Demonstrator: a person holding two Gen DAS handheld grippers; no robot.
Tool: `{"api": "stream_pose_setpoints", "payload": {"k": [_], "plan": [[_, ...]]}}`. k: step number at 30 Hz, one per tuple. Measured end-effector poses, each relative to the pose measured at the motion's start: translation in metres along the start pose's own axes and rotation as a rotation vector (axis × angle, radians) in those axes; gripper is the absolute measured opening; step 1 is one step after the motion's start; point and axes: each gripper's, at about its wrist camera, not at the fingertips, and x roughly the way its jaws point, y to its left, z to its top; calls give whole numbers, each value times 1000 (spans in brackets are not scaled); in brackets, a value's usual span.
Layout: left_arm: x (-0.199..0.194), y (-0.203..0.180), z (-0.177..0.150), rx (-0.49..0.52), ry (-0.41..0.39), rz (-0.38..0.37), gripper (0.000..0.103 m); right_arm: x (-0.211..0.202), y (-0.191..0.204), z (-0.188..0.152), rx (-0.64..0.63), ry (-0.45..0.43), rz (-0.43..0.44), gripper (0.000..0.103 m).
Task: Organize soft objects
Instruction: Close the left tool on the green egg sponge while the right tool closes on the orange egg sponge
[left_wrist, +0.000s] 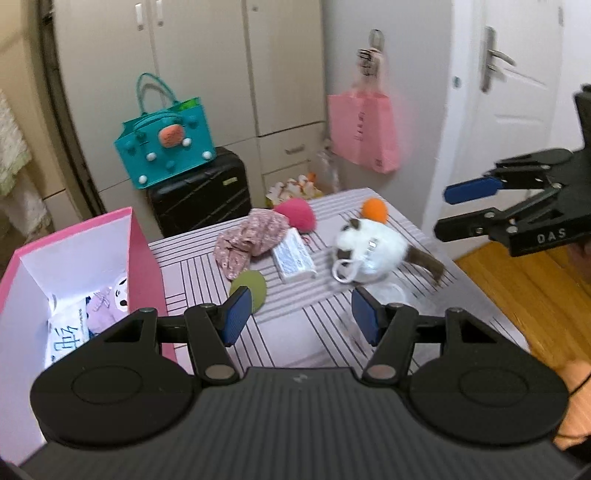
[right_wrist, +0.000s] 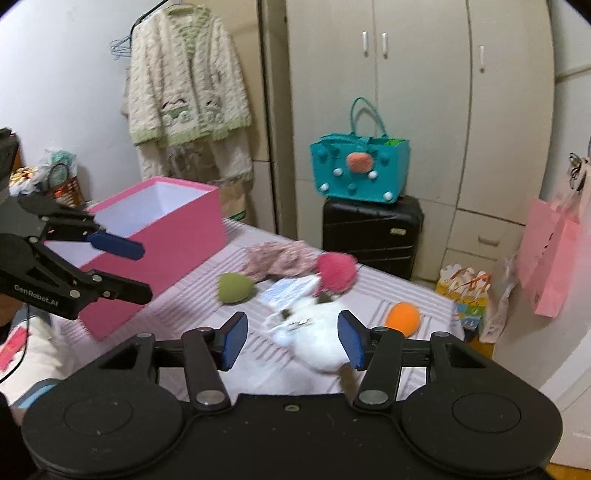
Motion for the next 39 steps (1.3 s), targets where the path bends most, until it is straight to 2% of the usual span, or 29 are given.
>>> {"api": "stream_pose_setpoints", "payload": {"k": [7,10,12,17,20,23,26,27,32,35,39], "plan": [[42,8,-5,-103,-13,48,59,32,-38,-10,78,-33,-10,65],[62,9,-3,-139,-10,94,59,48,-54,-15,115,-43,-20,66],[74,11,-2,-174,-9,112,59,59,-64,-19,136,-47,-27,72],[99,19,-3,-230,-6,155,61,81,-84,-24,181,-51,-30,73],[112,20,-5,-232,6,205,63,93,-98,-26,211,-47,-34,74],[120,21,-8,-227,13,222,67,104,-106,-27,219,-44,-53,74],[125,23,-10,-229,1,245,77,115,-109,-27,197,-37,-80,83],[127,23,-10,-231,-8,258,78,118,-110,-27,192,-36,-86,83],[135,23,-13,-207,-23,305,78,135,-119,-28,212,6,-96,83],[139,23,-15,-203,-12,296,81,141,-123,-31,221,28,-85,83],[144,24,-18,-205,-19,314,86,145,-125,-34,257,40,-57,75]]}}
